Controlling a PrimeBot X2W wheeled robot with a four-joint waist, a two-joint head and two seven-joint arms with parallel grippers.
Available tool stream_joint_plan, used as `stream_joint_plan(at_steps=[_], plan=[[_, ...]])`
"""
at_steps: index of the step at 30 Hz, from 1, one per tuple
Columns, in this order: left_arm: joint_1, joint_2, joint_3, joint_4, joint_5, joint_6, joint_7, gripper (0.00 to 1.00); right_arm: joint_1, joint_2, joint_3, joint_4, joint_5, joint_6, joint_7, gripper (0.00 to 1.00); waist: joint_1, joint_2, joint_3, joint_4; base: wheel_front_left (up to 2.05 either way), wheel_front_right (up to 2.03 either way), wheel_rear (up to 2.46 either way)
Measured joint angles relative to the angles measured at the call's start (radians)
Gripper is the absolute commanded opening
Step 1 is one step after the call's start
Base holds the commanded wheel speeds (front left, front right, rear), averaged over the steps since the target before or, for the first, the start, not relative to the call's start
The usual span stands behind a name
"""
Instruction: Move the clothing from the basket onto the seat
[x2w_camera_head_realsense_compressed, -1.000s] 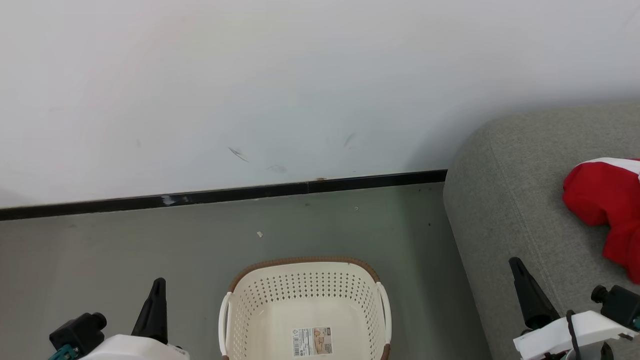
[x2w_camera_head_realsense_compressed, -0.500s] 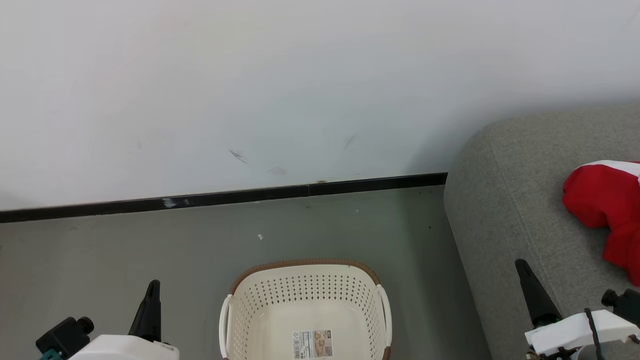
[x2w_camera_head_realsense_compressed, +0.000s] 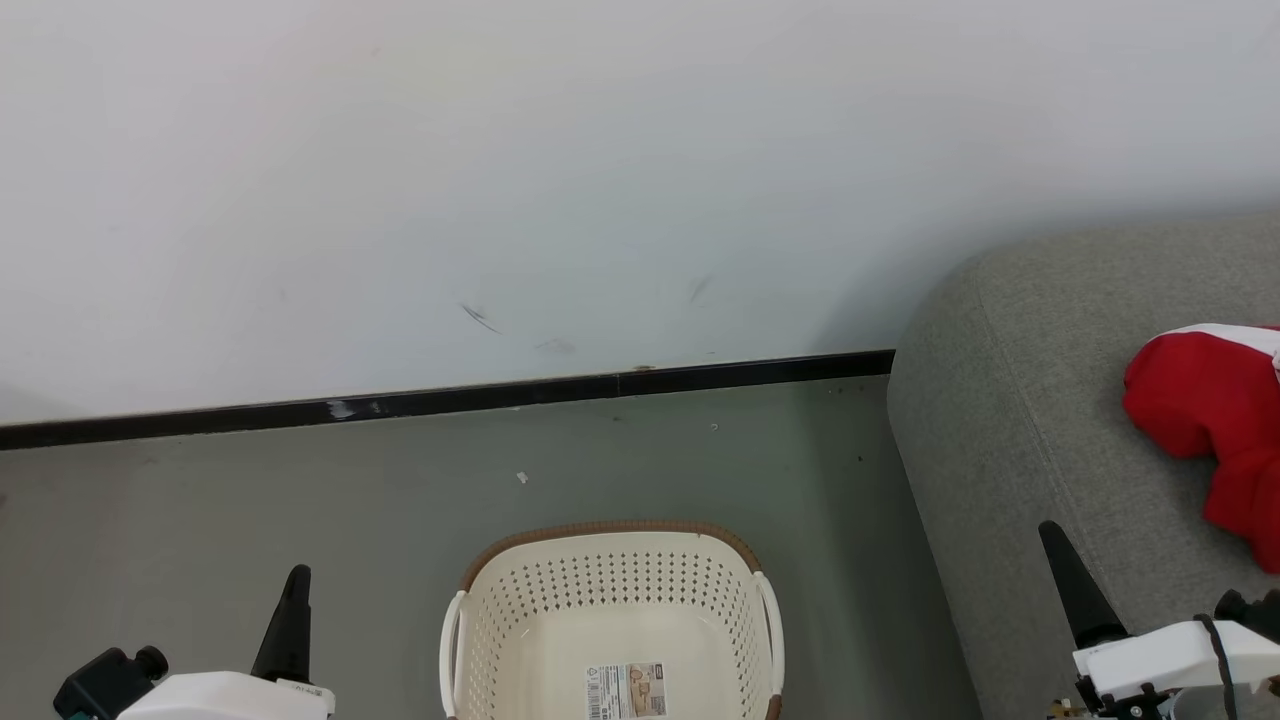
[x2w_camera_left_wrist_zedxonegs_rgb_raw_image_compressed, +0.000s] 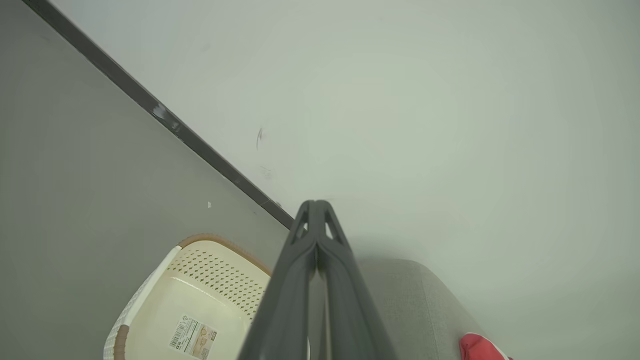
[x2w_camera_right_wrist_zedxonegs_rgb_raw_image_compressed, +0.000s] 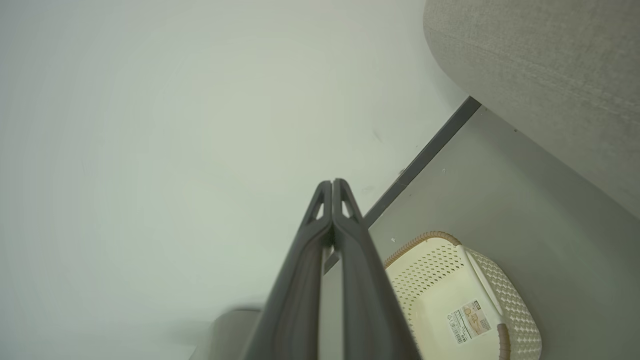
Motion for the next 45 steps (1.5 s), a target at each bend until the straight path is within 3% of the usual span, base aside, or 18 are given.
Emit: stream_joint_plan(at_steps=[5,12,40,45], plan=[[-0.001,0.000,0.008,0.003,-0.061,-0.009,0.016,0.00,-0.017,0.002,-0.007,0.005,0.065,0.000,0.015,0.00,-0.0041,0.0000,0.003,0.000,0.00,0.00,0.00],[-0.002,0.000,0.020,0.006,-0.144,-0.018,0.039,0.00,-0.018,0.005,-0.018,0.016,0.156,0.000,0.032,0.00,-0.0069,0.0000,0.006,0.001,0.00,0.00,0.00],[-0.027,-0.002,0.072,0.015,-0.495,-0.053,0.138,0.00,-0.059,0.021,-0.069,0.054,0.524,0.000,0.120,0.00,-0.0081,0.0000,0.003,0.004,0.00,0.00,0.00],[-0.033,-0.002,0.073,0.016,-0.512,-0.053,0.141,0.00,-0.059,0.022,-0.072,0.057,0.546,0.000,0.128,0.00,-0.0081,0.0000,0.002,0.004,0.00,0.00,0.00]])
